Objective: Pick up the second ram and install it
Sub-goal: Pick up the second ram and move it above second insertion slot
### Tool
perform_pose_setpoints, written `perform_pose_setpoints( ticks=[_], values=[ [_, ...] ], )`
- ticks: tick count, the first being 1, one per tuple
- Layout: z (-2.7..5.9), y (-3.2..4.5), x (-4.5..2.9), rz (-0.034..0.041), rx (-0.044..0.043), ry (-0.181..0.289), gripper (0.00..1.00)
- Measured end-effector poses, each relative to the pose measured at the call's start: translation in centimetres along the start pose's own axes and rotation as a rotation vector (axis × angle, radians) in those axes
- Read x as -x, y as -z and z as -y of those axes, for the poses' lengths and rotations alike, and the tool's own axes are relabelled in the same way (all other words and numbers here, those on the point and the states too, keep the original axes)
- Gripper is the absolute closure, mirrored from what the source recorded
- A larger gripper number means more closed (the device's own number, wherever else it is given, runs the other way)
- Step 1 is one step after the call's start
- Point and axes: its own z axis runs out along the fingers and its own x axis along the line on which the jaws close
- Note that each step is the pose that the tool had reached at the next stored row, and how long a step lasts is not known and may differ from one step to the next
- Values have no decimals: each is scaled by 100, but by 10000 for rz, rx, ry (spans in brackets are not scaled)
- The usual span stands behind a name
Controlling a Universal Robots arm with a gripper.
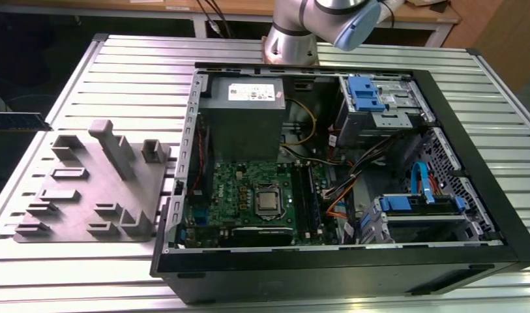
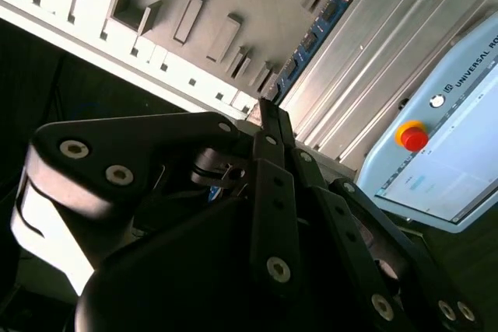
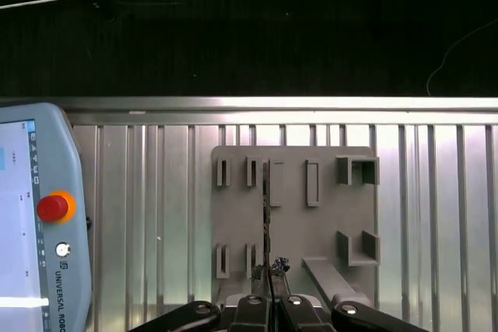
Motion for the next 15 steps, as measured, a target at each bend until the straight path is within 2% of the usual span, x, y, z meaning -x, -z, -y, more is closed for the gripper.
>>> perform_pose_setpoints(
  ticks=[5,15],
  values=[
    [55,2,1,0,0,0,92],
    [325,11,6,9,0,0,92]
  ],
)
